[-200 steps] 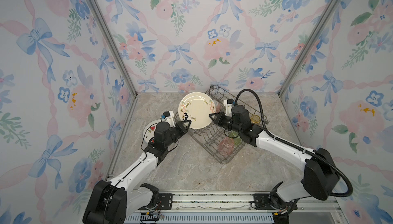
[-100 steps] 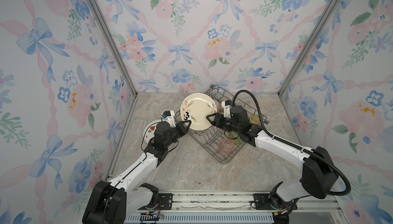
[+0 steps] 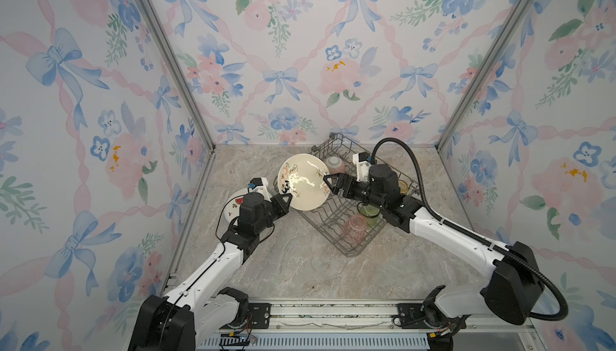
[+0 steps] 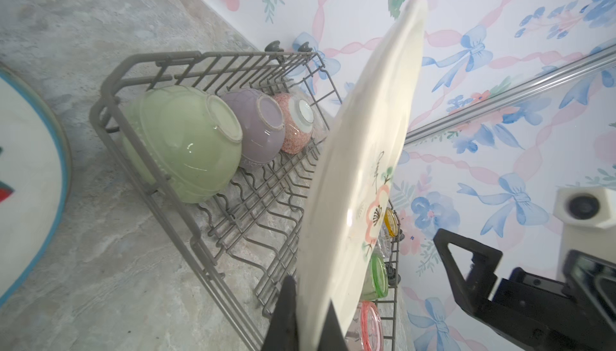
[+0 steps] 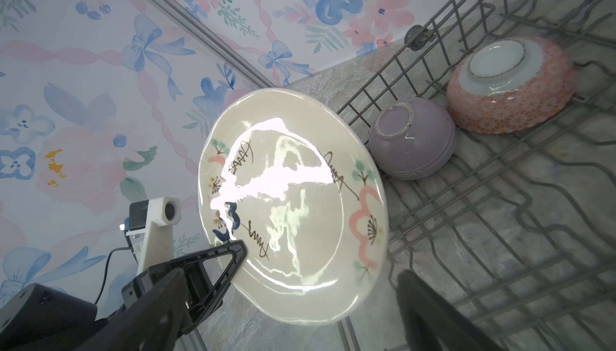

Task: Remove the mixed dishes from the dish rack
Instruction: 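Grasp the cream plate rim with the left gripper and open the right gripper, then carry the cream plate with the left gripper and lower it onto the watermelon plate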

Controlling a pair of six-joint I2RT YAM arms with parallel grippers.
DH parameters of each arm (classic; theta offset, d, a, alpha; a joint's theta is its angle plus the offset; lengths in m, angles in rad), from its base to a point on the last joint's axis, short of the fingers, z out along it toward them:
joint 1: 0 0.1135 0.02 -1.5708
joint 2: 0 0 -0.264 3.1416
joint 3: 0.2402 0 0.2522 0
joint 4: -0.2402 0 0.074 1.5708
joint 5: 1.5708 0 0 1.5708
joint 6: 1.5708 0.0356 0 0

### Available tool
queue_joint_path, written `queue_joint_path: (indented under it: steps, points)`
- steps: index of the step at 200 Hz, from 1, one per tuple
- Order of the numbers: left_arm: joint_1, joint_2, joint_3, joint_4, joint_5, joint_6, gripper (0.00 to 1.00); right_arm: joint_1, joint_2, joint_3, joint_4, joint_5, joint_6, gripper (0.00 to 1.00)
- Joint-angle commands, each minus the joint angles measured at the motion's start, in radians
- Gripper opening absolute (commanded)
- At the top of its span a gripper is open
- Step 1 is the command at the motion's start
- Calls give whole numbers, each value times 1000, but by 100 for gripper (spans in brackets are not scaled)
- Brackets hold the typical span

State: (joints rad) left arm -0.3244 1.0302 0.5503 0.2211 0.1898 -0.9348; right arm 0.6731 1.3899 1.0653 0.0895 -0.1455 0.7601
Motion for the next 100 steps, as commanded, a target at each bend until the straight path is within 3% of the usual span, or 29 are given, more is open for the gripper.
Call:
queue_joint_path:
  steps: [1, 67, 100]
  points:
    - [30, -62, 23, 93, -30, 5, 0, -11, -30, -2, -45, 46, -58, 99]
    - [122, -168, -49, 69, -168, -88, 0, -18, -79, -55, -63, 59, -82, 99]
    - [165, -251, -50, -56, -352, -93, 0, -20, -107, -90, -77, 77, -90, 99]
